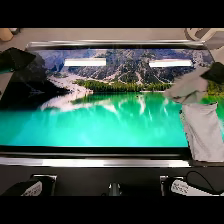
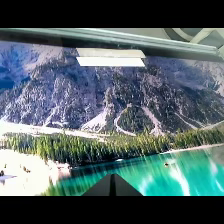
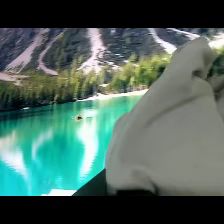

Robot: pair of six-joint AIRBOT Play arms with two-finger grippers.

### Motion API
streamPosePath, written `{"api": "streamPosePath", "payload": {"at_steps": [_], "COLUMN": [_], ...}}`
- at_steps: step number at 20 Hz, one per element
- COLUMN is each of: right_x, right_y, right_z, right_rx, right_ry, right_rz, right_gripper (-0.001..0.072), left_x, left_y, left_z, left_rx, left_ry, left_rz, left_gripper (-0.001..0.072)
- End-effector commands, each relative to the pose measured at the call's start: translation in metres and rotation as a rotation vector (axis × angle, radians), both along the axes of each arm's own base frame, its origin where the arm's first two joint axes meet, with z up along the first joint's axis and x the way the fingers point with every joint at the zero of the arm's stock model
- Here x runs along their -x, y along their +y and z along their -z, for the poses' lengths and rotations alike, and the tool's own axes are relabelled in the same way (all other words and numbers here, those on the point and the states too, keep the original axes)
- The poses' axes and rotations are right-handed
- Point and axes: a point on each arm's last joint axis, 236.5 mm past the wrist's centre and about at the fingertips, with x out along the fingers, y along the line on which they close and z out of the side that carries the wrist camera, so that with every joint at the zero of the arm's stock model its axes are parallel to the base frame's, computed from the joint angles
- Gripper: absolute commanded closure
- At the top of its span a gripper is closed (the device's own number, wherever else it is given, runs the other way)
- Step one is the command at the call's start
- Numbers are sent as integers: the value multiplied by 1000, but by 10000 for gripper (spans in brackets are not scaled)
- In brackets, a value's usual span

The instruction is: Fold the shirts.

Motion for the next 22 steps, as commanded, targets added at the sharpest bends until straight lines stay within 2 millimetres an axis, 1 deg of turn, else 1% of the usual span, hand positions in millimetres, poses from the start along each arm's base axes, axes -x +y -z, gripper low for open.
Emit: {"api": "streamPosePath", "payload": {"at_steps": [1, 2, 3, 5, 6, 7, 9, 10, 11, 13, 15, 17, 18, 19, 20, 21, 22], "right_x": [47, 59, 73, 104, 125, 141, 172, 184, 192, 207, 233, 265, 274, 279, 281, 280, 271], "right_y": [-79, -88, -89, -88, -88, -92, -109, -116, -119, -109, -96, -96, -97, -97, -99, -107, -117], "right_z": [-14, -12, -7, 12, 24, 33, 45, 49, 55, 76, 108, 140, 152, 160, 164, 164, 161], "right_rx": [27, 19, 10, 27, 49, 79, 153, 179, 189, 155, 127, 170, 190, 198, 209, 240, 281], "right_ry": [16, 37, 76, 215, 311, 383, 522, 575, 610, 677, 774, 873, 898, 911, 918, 909, 868], "right_rz": [189, 209, 197, 159, 137, 128, 153, 177, 188, 169, 147, 162, 167, 167, 168, 180, 185], "right_gripper": [701, 701, 701, 701, 700, 700, 700, 700, 700, 700, 700, 700, 699, 678, 500, 180, -3], "left_x": [0, 1, 1, -1, -1, -1, -1, -1, -1, -1, -1, -1, -1, -1, -1, -1, -1], "left_y": [0, -1, -1, 0, 0, 0, 0, 0, 0, 0, 0, 0, 0, 0, 0, 0, -1], "left_z": [18, 20, 20, 19, 19, 19, 19, 19, 19, 19, 19, 20, 20, 20, 19, 19, 18], "left_rx": [6, 10, 10, 11, 11, 11, 5, 2, 2, 2, 3, 2, 2, 2, 3, 4, 11], "left_ry": [43, 47, 48, 43, 41, 41, 38, 36, 36, 36, 37, 37, 37, 37, 37, 37, 36], "left_rz": [1, 3, 3, -2, -4, -4, 0, 1, 1, 1, 1, 2, 2, 2, 2, 2, 5], "left_gripper": [683, 683, 684, 683, 684, 684, 683, 684, 684, 683, 684, 683, 684, 684, 683, 684, 683]}}
